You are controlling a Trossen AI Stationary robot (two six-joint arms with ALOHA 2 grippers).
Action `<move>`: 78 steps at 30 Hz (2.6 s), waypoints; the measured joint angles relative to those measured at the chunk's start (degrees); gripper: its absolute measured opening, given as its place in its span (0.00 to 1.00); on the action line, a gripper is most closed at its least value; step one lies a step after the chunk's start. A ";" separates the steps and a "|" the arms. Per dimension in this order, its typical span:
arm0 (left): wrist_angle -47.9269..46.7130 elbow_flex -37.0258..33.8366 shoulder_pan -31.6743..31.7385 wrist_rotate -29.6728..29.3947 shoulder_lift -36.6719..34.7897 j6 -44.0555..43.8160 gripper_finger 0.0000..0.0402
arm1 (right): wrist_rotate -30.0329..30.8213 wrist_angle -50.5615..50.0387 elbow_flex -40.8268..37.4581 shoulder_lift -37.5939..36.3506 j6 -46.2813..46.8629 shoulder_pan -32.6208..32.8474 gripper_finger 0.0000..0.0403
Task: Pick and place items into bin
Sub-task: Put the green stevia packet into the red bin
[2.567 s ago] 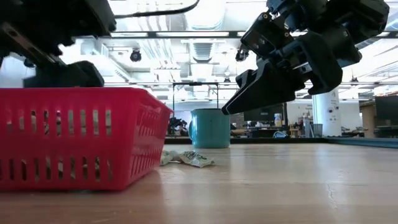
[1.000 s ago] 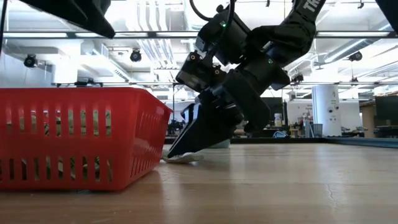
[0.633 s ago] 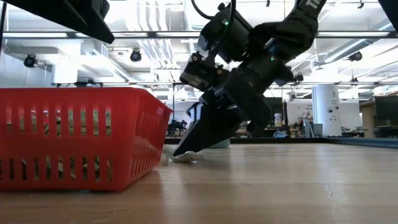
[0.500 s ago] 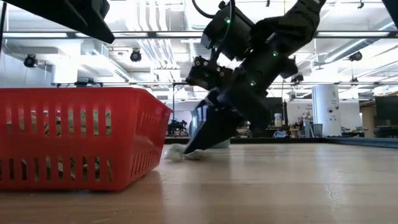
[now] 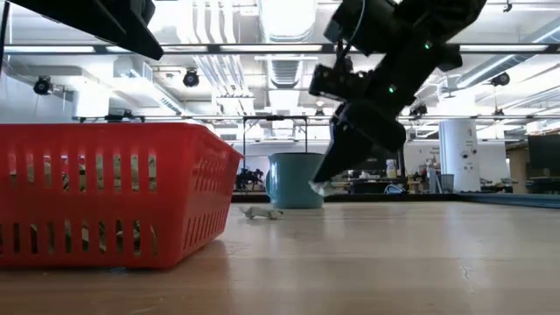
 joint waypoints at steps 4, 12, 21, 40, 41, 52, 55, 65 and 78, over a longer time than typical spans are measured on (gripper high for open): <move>0.23 -0.39 0.00 -0.20 0.00 0.02 0.60 | 0.69 0.40 -1.26 -0.39 0.62 -0.17 0.02; 0.59 -1.18 0.00 -2.62 0.02 0.04 0.60 | 2.03 9.44 -0.35 -0.96 -5.65 0.47 0.02; 0.39 -6.98 0.00 -11.71 -0.04 -2.52 0.60 | -11.36 27.04 1.05 -1.18 -12.52 4.76 0.02; -2.25 -10.70 0.02 -28.16 -7.19 -9.14 0.60 | -28.76 39.03 8.06 12.92 -13.09 6.54 0.02; -1.90 -11.10 0.02 -28.05 -7.57 -9.49 0.60 | -28.83 38.62 8.81 13.71 -12.75 6.54 0.02; -1.98 -12.51 0.02 -28.06 -9.01 -10.56 0.60 | -31.81 31.99 16.44 19.48 -11.06 6.53 0.02; -2.01 -12.58 0.02 -28.07 -8.90 -10.56 0.60 | -33.35 30.94 16.61 19.46 -12.22 6.57 0.05; -1.96 -12.58 0.02 -28.02 -8.68 -10.58 0.60 | -28.69 27.12 16.41 17.93 -10.76 6.13 0.30; -2.02 -12.56 0.02 -28.02 -8.61 -10.58 0.60 | -8.59 13.50 15.52 16.07 -3.59 2.79 0.30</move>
